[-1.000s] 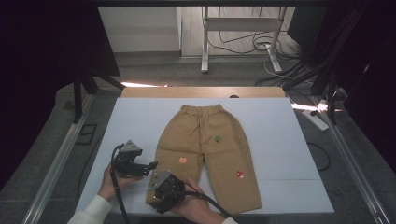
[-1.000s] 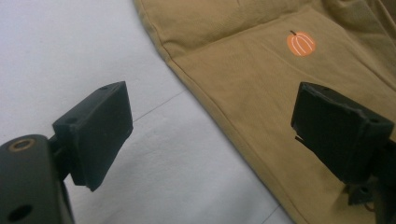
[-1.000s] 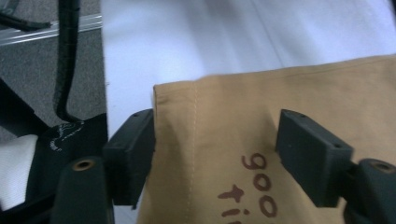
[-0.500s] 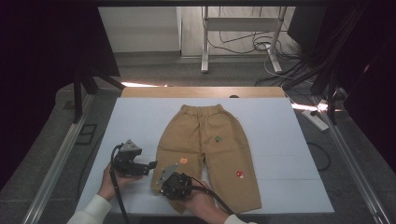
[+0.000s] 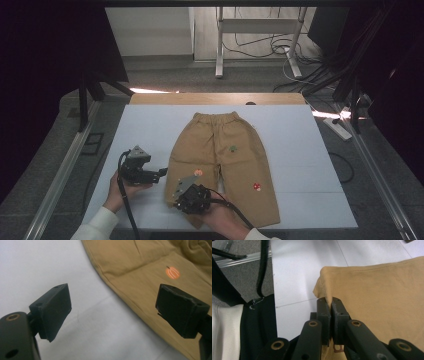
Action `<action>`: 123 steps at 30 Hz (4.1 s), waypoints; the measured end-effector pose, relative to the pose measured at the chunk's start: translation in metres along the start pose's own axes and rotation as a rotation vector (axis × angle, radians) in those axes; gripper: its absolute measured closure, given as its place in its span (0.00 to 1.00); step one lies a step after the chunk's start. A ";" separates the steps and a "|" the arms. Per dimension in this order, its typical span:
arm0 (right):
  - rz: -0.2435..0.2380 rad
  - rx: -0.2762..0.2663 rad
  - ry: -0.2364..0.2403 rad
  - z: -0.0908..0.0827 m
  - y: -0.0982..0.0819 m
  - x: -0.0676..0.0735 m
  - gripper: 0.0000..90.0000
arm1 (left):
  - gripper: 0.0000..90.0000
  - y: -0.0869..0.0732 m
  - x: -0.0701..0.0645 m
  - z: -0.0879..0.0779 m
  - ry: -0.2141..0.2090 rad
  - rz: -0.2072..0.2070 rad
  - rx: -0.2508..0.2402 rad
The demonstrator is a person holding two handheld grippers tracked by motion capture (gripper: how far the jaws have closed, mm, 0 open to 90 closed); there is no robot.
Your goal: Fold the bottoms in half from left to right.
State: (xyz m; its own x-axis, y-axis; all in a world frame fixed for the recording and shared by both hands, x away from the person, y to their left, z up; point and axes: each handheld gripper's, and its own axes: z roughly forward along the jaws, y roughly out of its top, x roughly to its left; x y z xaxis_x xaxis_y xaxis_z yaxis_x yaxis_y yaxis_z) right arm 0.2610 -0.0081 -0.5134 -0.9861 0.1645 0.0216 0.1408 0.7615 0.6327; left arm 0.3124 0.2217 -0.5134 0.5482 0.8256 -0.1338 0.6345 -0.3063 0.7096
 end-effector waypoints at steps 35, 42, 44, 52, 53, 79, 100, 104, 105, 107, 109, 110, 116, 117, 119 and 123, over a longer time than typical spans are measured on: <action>-0.004 -0.010 0.006 -0.003 -0.004 -0.001 0.96 | 0.16 0.060 0.013 0.038 -0.033 0.001 0.027; -0.004 -0.003 0.005 -0.001 -0.005 0.000 0.96 | 0.17 0.068 0.017 0.048 -0.019 -0.005 0.033; 0.000 0.003 0.006 -0.001 -0.005 0.000 0.96 | 0.17 0.071 0.019 0.052 -0.021 -0.007 0.039; 0.000 0.006 0.005 0.000 -0.006 0.001 0.96 | 0.17 0.077 0.022 0.071 -0.003 0.008 0.080; -0.004 0.017 0.003 -0.001 -0.006 0.001 0.96 | 0.17 0.078 0.023 0.074 -0.004 0.006 0.081; 0.000 0.017 0.007 -0.001 -0.008 0.000 0.96 | 0.22 0.085 0.025 0.106 -0.019 0.007 0.114; -0.001 0.017 0.008 -0.001 -0.008 0.000 0.96 | 0.77 0.080 0.024 0.107 -0.116 -0.027 0.145; 0.002 0.013 0.013 -0.002 -0.008 0.000 0.96 | 0.91 0.080 0.021 0.108 -0.148 -0.010 0.148; 0.007 0.001 0.012 -0.001 -0.009 0.000 0.96 | 0.91 0.080 0.021 0.108 -0.151 -0.008 0.145; 0.006 0.002 0.015 -0.003 -0.009 0.000 0.96 | 0.91 0.080 0.021 0.107 -0.160 -0.008 0.135; 0.002 0.008 0.011 -0.006 -0.009 -0.001 0.96 | 0.92 0.081 0.021 0.105 -0.163 -0.009 0.122; 0.007 -0.004 0.013 -0.006 -0.009 -0.001 0.96 | 0.92 0.081 0.021 0.104 -0.167 -0.010 0.115; 0.009 0.004 0.024 -0.010 -0.009 -0.002 0.96 | 0.93 0.084 0.022 0.096 -0.178 -0.001 0.096; 0.006 0.010 0.024 -0.011 -0.008 -0.002 0.96 | 0.93 0.084 0.023 0.094 -0.179 -0.003 0.094; 0.005 0.008 0.026 -0.012 -0.008 -0.002 0.96 | 0.94 0.084 0.024 0.092 -0.184 -0.008 0.088; 0.008 0.000 0.024 -0.016 -0.006 -0.002 0.96 | 0.94 0.086 0.026 0.087 -0.192 -0.012 0.073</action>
State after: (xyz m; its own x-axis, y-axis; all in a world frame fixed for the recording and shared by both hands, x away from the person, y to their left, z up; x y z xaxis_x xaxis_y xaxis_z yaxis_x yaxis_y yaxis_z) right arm 0.2604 -0.0231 -0.5054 -0.9867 0.1561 0.0450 0.1491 0.7603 0.6322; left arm 0.4293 0.1758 -0.5162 0.6297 0.7258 -0.2769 0.6758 -0.3360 0.6561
